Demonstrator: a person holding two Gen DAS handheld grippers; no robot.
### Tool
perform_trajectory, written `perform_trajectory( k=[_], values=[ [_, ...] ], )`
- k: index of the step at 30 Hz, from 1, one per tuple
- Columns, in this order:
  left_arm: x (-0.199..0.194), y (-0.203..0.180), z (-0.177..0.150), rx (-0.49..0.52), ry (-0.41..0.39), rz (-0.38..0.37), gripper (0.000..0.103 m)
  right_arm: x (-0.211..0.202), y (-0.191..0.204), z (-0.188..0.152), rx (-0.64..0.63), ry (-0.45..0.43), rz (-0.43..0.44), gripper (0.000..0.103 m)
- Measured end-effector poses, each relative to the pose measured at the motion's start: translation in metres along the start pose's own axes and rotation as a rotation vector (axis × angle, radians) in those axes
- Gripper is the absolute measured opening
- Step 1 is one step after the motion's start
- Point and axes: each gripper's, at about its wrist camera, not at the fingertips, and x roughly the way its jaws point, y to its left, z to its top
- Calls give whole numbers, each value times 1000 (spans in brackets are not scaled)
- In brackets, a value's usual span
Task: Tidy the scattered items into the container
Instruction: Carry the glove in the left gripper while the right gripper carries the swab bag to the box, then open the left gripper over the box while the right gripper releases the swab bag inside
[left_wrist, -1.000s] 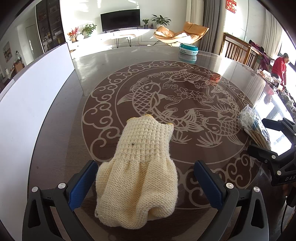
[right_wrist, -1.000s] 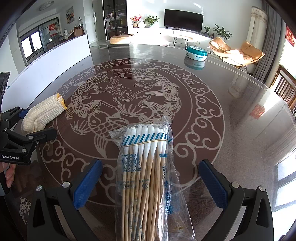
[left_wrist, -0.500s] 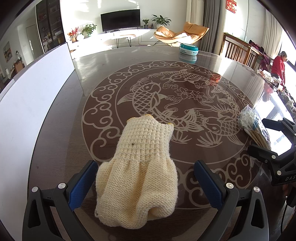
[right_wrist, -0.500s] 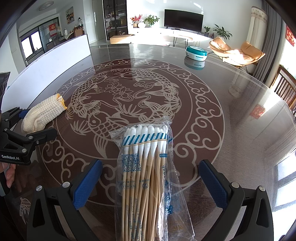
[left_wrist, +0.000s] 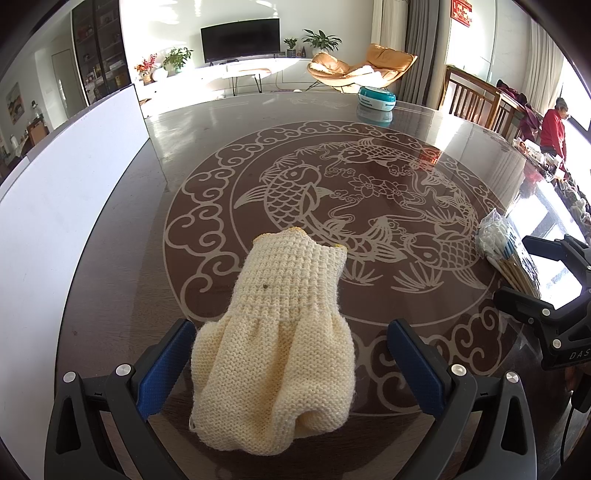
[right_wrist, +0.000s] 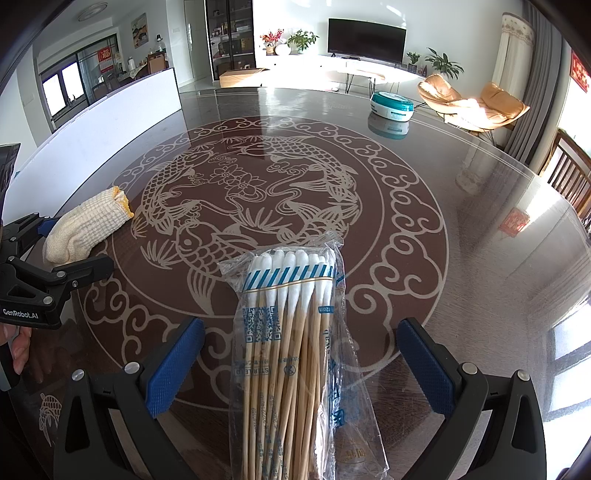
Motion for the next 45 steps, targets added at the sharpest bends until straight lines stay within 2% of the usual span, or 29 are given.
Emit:
perform_trajectory(
  k=[2, 6, 8, 12, 13, 14, 15, 16, 19, 22, 26, 30, 33, 37, 40, 42, 45],
  values=[
    [-1, 2, 2, 31, 22, -20, 103, 2, 0, 4, -37, 47, 23, 103],
    [0, 6, 12, 141, 149, -97, 103, 5, -7, 19, -75, 210, 102, 103],
    [1, 10, 18, 134, 158, -115, 103, 7, -8, 24, -84, 263, 132, 103],
    [7, 16, 34, 104, 163, -157, 100, 12, -5, 28, -137, 317, 110, 102],
    [5, 16, 36, 100, 145, -160, 72, 12, -6, 28, -145, 316, 89, 91],
    [3, 16, 36, 104, 129, -142, 58, 7, -6, 29, -143, 304, 83, 66],
    [2, 15, 37, 112, 123, -132, 42, 2, -7, 30, -128, 296, 99, 49],
    [2, 15, 37, 111, 124, -151, 39, -3, -10, 30, -108, 298, 114, 33],
    [-11, 13, 34, 94, 108, -192, 37, -17, -10, 29, -105, 260, 97, 33],
    [-37, 18, 29, 46, 52, -230, 37, -37, -14, 30, -45, 179, 122, 33],
    [-63, 30, 26, -11, -1, -242, 37, -39, -7, 33, -39, 183, 114, 33],
    [-102, 53, 31, -70, -75, -261, 37, -52, 9, 68, -69, 160, 133, 33],
    [-136, 84, 42, -89, -126, -248, 37, -71, 40, 112, -119, 123, 175, 33],
    [-176, 151, 48, -126, -172, -131, 37, -92, 111, 179, -203, 90, 298, 33],
    [-186, 211, 46, -198, -162, -10, 37, -96, 175, 224, -231, 84, 427, 33],
    [-188, 249, 34, -267, -144, 32, 37, -92, 220, 247, -229, 89, 513, 33],
    [-182, 280, 18, -323, -107, 80, 37, -73, 284, 266, -228, 120, 613, 33]
  ],
)
